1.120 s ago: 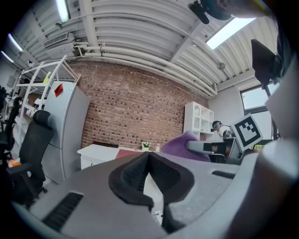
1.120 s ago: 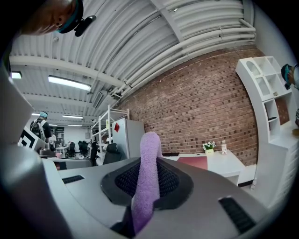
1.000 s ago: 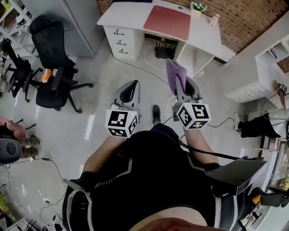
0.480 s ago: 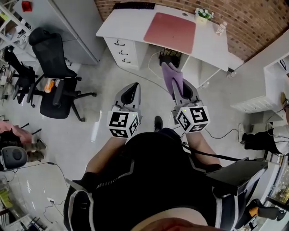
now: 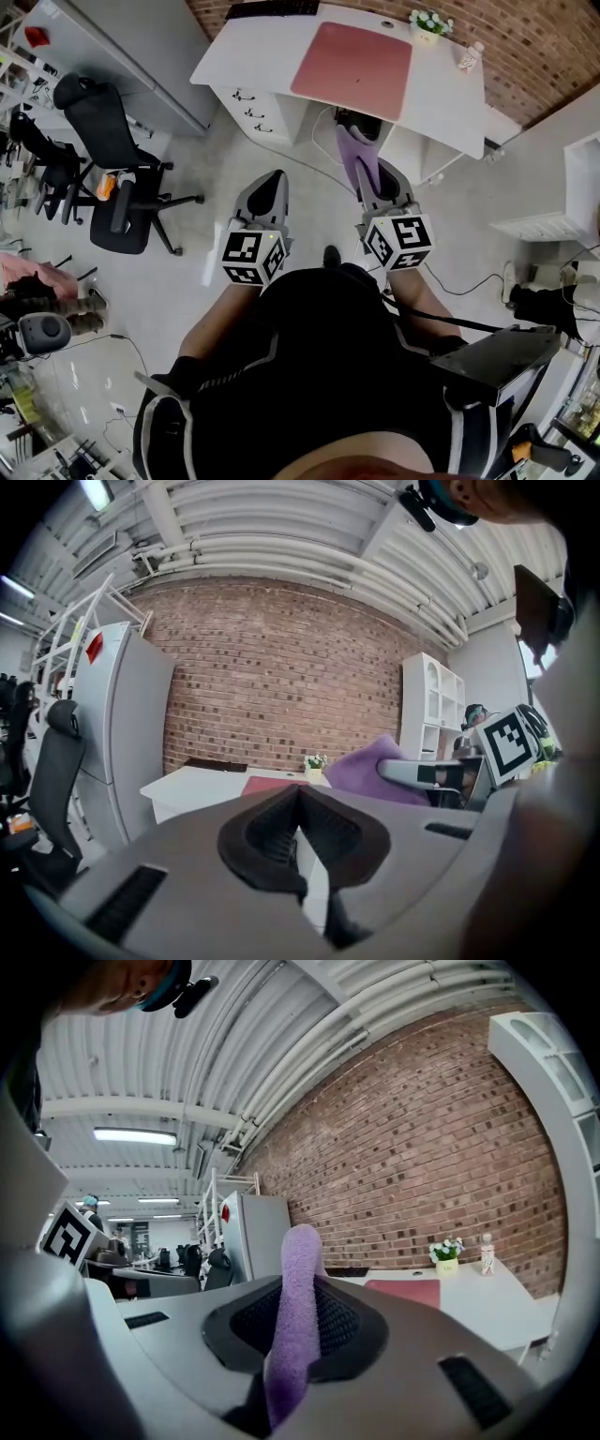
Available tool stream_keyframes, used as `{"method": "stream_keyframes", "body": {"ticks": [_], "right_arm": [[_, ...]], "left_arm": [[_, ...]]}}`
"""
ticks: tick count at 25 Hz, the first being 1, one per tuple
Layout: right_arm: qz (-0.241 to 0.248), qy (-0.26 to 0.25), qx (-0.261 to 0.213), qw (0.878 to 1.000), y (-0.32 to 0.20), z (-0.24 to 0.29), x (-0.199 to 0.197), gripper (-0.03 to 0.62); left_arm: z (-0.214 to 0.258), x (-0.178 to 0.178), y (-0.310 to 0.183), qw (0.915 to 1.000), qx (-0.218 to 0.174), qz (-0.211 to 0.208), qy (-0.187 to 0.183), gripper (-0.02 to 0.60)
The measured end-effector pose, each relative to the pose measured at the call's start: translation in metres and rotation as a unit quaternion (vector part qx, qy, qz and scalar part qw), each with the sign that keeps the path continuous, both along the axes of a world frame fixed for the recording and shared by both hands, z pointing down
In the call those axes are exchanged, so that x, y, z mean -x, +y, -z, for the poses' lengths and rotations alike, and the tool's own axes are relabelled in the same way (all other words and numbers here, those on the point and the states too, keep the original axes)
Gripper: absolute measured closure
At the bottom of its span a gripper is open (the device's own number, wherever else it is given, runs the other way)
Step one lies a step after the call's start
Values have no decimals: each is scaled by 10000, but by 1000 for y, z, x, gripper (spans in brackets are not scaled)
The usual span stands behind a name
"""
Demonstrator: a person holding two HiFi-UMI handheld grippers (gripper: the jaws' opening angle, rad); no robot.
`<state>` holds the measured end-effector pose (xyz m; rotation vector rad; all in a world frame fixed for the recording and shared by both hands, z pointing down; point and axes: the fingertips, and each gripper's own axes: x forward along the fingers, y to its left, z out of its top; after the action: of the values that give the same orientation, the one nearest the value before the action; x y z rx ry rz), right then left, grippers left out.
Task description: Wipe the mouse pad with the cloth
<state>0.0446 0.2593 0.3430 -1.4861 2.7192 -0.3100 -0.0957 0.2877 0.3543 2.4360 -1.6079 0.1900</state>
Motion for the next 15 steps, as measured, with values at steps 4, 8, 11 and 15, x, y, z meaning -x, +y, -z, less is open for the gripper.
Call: {"method": "stream_keyframes", "body": {"ticks": [4,8,11,15], "right_arm": [[69,-82,73,9999,-26,-8,-14,536],[89,-111,134,9998,-59,-13,-17,536],[146,-95,140,9998,-78,-17,-12,536],[165,-25,192,9997,-101,-30,-3,536]], "left_arm": [[-4,-17,-26,10000,35,-38,-52,581],[-7,-24,-52,9998,91,-111,-157,581],[-12,-23,-71,9997,154,-91,-162,581],[-21,-20,-94,9995,108,-209,-196,581]]}}
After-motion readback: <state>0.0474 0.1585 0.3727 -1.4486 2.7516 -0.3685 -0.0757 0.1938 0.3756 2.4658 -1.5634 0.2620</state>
